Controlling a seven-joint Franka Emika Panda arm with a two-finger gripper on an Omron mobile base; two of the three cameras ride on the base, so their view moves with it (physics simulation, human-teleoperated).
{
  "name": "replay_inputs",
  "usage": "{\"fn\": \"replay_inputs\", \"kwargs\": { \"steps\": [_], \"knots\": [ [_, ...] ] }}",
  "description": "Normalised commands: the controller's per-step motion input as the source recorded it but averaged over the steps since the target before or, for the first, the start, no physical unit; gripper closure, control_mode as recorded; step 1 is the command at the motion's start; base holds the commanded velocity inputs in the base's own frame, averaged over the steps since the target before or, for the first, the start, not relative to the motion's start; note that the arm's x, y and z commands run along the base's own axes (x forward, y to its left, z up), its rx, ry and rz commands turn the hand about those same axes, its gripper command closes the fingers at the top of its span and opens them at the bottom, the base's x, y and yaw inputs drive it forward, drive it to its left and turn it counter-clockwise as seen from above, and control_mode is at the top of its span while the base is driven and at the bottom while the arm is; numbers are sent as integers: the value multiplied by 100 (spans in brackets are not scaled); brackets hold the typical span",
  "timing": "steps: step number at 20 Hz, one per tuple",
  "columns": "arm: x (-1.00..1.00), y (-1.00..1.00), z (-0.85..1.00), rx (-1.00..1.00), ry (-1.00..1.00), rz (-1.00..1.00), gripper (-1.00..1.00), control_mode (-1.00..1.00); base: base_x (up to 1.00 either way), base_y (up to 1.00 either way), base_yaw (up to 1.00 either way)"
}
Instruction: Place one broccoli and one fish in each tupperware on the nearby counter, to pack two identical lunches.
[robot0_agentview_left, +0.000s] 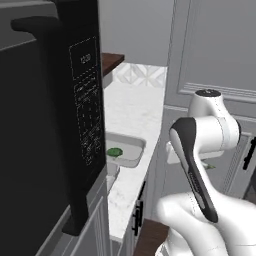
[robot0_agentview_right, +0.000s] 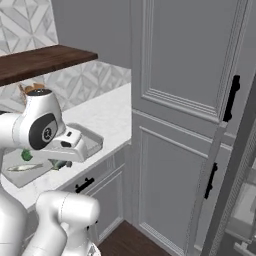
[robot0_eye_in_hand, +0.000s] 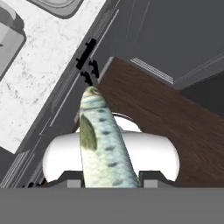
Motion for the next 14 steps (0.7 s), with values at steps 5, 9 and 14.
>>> {"fn": "replay_inputs", "kwargs": {
  "steps": [5,9,14],
  "knots": [
    [0,0,0,0,0,0,100,100,74,0,29],
    [0,0,0,0,0,0,100,100,55,-1,26],
    [12,0,0,0,0,1,100,-100,3,0,2]
  ]
}}
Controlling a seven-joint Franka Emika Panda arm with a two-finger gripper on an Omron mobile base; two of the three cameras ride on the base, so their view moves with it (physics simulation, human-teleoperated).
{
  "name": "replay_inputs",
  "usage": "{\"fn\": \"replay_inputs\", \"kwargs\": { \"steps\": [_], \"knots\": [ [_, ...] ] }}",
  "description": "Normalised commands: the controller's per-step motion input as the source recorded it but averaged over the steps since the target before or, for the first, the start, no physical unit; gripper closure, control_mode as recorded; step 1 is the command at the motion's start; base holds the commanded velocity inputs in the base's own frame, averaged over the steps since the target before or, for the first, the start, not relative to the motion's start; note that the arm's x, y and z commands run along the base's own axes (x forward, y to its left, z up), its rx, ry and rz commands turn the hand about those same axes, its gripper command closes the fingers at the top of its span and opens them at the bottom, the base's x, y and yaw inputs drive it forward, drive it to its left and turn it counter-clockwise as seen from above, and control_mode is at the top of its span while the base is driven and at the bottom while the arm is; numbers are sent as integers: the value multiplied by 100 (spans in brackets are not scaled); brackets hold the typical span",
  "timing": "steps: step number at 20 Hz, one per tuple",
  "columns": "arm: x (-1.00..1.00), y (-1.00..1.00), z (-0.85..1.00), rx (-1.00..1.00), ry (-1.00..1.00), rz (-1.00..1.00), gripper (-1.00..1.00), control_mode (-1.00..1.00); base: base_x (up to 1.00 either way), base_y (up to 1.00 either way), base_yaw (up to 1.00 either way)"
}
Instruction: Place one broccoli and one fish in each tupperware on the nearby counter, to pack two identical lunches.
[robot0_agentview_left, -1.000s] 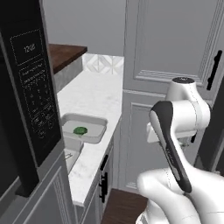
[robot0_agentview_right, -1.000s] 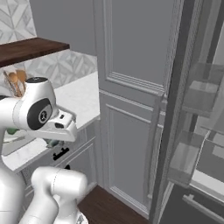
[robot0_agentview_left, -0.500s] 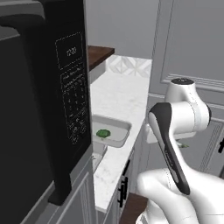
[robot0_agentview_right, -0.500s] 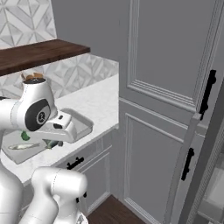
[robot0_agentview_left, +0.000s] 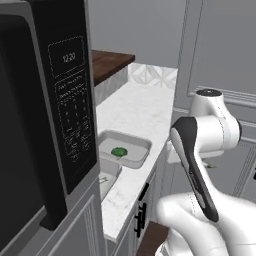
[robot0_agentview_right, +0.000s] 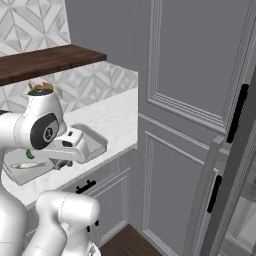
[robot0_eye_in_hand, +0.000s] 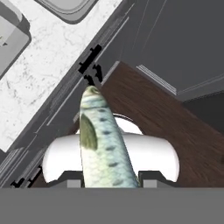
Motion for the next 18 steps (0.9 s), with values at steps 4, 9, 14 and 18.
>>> {"fn": "replay_inputs", "kwargs": {
  "steps": [4,9,14,18],
  "knots": [
    [100,8,-12,0,0,11,100,-100,0,0,0],
    [100,13,-19,0,0,9,100,-100,0,0,0],
    [100,35,-37,1,0,11,100,-100,0,0,0],
    [100,40,-31,2,-3,8,100,-100,0,0,0]
  ]
}}
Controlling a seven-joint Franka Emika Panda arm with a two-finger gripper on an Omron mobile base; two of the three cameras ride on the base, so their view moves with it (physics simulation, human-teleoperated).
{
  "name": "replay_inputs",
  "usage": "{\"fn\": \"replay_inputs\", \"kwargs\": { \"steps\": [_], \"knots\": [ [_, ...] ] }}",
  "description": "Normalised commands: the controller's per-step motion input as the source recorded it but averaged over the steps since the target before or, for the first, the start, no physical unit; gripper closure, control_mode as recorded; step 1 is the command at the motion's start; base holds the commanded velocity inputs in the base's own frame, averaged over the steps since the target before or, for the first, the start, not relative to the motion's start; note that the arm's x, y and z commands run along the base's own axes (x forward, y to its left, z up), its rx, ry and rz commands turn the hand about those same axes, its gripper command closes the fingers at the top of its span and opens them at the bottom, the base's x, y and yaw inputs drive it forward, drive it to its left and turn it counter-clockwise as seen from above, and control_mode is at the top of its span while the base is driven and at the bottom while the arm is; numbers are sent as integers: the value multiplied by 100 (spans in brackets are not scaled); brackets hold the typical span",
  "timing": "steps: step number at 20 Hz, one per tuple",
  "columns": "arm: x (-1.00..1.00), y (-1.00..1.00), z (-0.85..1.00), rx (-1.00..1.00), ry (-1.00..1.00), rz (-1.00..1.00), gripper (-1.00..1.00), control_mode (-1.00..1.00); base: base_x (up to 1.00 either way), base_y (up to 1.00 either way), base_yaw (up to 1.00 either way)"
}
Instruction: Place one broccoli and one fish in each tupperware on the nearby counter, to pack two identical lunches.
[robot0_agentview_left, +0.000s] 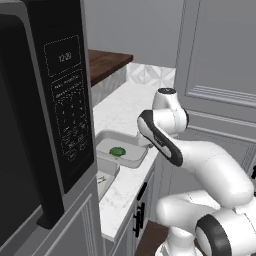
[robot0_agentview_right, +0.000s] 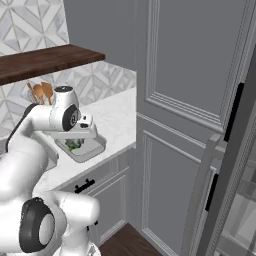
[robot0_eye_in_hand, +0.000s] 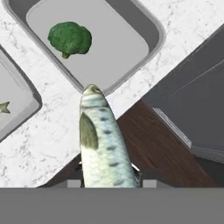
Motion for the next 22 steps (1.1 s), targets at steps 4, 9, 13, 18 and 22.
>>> {"fn": "replay_inputs", "kwargs": {
  "steps": [4,9,13,18,22],
  "knots": [
    [92,40,-18,1,-10,7,100,-100,0,0,0],
    [77,45,-15,0,1,4,100,-100,0,0,0],
    [90,50,-22,0,8,0,100,-100,0,0,0],
    [9,3,-39,0,1,1,100,-100,0,0,0],
    [44,0,-83,0,0,1,100,-100,0,0,0]
  ]
}}
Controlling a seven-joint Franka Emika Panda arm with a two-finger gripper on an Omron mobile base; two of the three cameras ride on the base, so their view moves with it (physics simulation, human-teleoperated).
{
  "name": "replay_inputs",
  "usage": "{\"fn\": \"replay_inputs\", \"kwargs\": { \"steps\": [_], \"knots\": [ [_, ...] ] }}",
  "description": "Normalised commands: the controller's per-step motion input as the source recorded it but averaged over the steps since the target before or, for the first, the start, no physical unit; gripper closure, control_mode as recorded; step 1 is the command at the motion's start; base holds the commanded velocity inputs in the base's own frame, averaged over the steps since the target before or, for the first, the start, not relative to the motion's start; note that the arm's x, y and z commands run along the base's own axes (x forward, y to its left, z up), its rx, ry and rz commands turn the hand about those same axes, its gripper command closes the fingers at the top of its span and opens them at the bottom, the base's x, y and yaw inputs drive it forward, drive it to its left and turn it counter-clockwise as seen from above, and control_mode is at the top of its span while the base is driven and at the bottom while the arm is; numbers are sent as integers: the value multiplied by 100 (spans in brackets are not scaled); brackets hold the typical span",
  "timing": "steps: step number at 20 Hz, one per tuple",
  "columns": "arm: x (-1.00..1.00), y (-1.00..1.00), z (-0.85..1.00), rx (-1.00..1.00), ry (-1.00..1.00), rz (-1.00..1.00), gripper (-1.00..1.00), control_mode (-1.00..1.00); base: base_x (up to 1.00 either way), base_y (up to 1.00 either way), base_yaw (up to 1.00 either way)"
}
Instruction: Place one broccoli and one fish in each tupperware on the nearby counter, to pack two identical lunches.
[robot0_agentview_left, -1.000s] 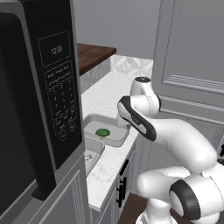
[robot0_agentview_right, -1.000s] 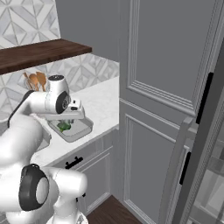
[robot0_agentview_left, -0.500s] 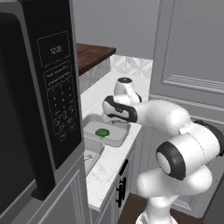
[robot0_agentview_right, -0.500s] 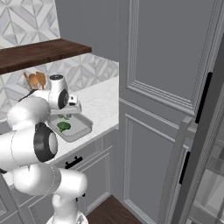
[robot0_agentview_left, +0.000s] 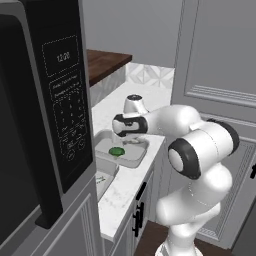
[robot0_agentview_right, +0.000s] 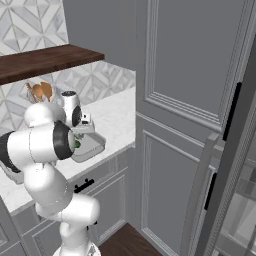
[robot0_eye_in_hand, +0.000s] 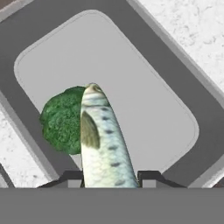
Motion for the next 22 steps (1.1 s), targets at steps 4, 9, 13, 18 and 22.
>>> {"fn": "replay_inputs", "kwargs": {
  "steps": [4,9,13,18,22],
  "knots": [
    [35,0,-59,0,-5,0,100,-100,0,0,0],
    [27,9,-20,0,-13,0,100,-100,0,0,0],
    [36,9,-16,0,-11,0,100,-100,0,0,0],
    [5,0,-6,0,0,0,100,-100,0,0,0],
    [0,1,4,0,0,1,-100,-100,0,0,0]
  ]
}}
